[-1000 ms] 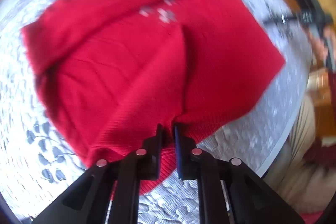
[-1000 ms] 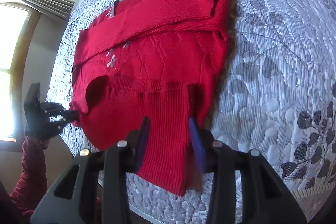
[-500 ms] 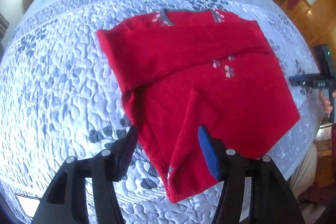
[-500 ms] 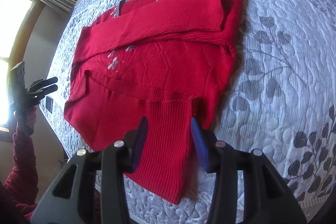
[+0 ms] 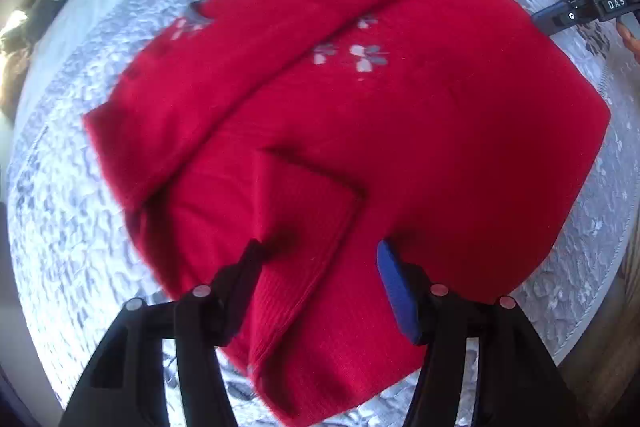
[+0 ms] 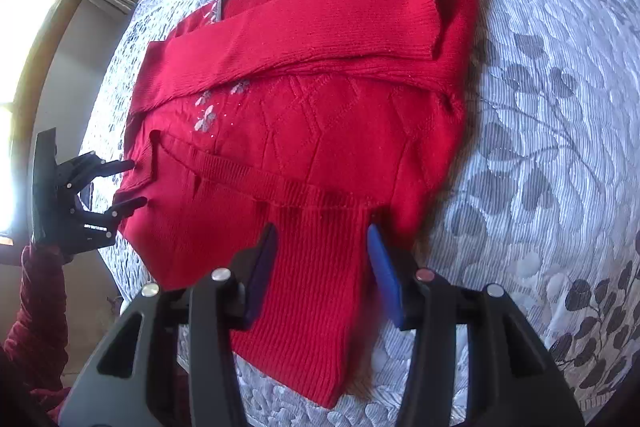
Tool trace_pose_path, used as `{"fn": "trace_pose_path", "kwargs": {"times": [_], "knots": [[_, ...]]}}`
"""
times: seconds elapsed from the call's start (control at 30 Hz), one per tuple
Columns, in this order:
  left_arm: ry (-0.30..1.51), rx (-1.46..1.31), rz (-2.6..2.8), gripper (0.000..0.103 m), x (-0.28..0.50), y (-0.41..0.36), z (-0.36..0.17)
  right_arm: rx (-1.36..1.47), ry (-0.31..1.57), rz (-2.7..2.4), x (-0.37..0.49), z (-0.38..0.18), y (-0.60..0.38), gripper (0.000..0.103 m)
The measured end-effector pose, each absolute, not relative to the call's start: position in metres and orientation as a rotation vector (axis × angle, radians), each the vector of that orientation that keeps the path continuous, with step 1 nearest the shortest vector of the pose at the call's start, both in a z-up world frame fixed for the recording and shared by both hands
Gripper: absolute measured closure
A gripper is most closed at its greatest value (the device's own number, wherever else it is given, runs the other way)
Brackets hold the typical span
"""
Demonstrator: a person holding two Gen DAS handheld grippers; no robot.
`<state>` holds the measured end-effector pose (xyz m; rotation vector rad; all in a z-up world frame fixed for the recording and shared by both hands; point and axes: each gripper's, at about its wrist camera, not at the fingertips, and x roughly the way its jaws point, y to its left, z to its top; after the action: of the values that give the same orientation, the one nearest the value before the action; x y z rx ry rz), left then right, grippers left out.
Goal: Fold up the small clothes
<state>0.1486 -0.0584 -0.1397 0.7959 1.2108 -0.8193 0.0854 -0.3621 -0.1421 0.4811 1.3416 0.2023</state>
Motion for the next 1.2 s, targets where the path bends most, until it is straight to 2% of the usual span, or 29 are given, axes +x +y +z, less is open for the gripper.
{"fn": "trace_pose_path", "kwargs": {"times": [0.13,0.2,0.37,0.43,0.47,0.5,0.57,0.73,1.03,1.07,1.1,1.13,1.17,1.2], "knots": [[1.262,0.761,-0.812,0.066,0.163,-0.068,-0.155,0.490,1.339,0.203,0.085,-0.144,-0.363,0.056],[1.301,0.655,-0.802,0.095,0.179,-0.062,-0.150,0.488,1.337,0.205,0.084,-0.144,-0.363,0.056],[1.381,0.339,-0.769,0.096,0.220,-0.025,-0.132,0.492,1.319,0.208,0.080,-0.139,-0.369,0.056],[1.383,0.287,-0.753,0.090,0.228,-0.011,-0.123,0.499,1.311,0.212,0.081,-0.137,-0.371,0.055],[1.374,0.264,-0.724,0.077,0.231,-0.003,-0.118,0.499,1.308,0.213,0.082,-0.136,-0.373,0.055],[1.369,0.226,-0.723,0.054,0.234,0.006,-0.112,0.495,1.308,0.214,0.082,-0.136,-0.373,0.054],[1.351,0.154,-0.743,0.035,0.231,0.020,-0.103,0.486,1.312,0.218,0.084,-0.136,-0.373,0.054],[1.362,0.193,-0.744,0.034,0.220,0.022,-0.107,0.452,1.341,0.227,0.092,-0.143,-0.367,0.054],[1.396,0.341,-0.684,0.034,0.216,-0.022,-0.156,0.415,1.407,0.239,0.092,-0.157,-0.357,0.057],[1.399,0.329,-0.686,0.036,0.217,-0.024,-0.157,0.421,1.407,0.240,0.092,-0.158,-0.358,0.059],[1.400,0.316,-0.683,0.043,0.218,-0.025,-0.158,0.423,1.410,0.244,0.092,-0.160,-0.358,0.070],[1.404,0.300,-0.691,0.067,0.218,-0.028,-0.157,0.421,1.413,0.251,0.092,-0.161,-0.357,0.080],[1.417,0.284,-0.700,0.081,0.219,-0.028,-0.158,0.426,1.414,0.264,0.092,-0.162,-0.357,0.094],[1.436,0.269,-0.699,0.092,0.221,-0.027,-0.159,0.448,1.409,0.283,0.092,-0.161,-0.356,0.095]]}}
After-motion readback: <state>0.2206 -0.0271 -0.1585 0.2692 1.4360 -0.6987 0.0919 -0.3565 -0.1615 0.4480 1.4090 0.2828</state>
